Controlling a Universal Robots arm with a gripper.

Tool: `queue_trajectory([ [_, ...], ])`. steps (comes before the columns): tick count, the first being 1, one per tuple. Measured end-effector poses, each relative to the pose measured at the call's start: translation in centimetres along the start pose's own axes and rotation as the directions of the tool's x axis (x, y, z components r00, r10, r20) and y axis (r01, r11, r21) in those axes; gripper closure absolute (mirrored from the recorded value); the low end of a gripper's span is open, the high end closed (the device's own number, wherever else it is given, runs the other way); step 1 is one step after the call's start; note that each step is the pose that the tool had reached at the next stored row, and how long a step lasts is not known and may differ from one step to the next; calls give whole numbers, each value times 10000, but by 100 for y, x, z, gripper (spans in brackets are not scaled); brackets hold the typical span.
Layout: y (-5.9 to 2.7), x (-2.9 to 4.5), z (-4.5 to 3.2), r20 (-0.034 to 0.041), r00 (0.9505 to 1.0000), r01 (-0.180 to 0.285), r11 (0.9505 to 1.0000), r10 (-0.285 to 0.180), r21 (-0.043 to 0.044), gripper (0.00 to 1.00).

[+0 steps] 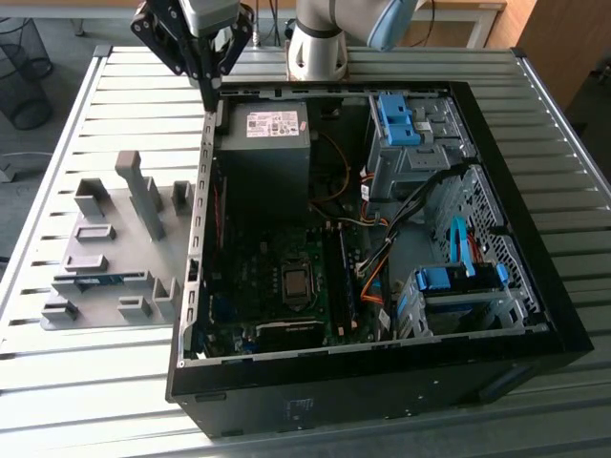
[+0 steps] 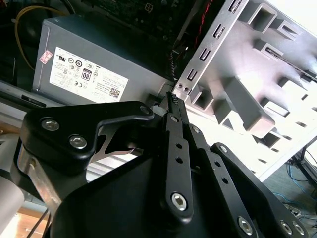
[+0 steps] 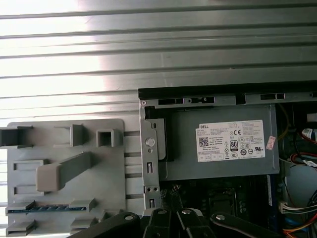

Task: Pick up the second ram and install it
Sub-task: 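Reach for the second ram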

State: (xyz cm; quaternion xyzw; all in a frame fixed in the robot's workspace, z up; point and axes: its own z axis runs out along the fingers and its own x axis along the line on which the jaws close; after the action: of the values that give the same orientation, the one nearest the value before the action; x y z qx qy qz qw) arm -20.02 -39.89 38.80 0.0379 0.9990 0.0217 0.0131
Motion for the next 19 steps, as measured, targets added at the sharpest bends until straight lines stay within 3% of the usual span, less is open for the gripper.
queue_trajectory([
  [12, -5, 54, 4, -1, 10000, 0, 10000, 0, 1, 90],
  [19, -11, 140, 5, 0, 10000, 1, 10000, -1, -1, 90],
])
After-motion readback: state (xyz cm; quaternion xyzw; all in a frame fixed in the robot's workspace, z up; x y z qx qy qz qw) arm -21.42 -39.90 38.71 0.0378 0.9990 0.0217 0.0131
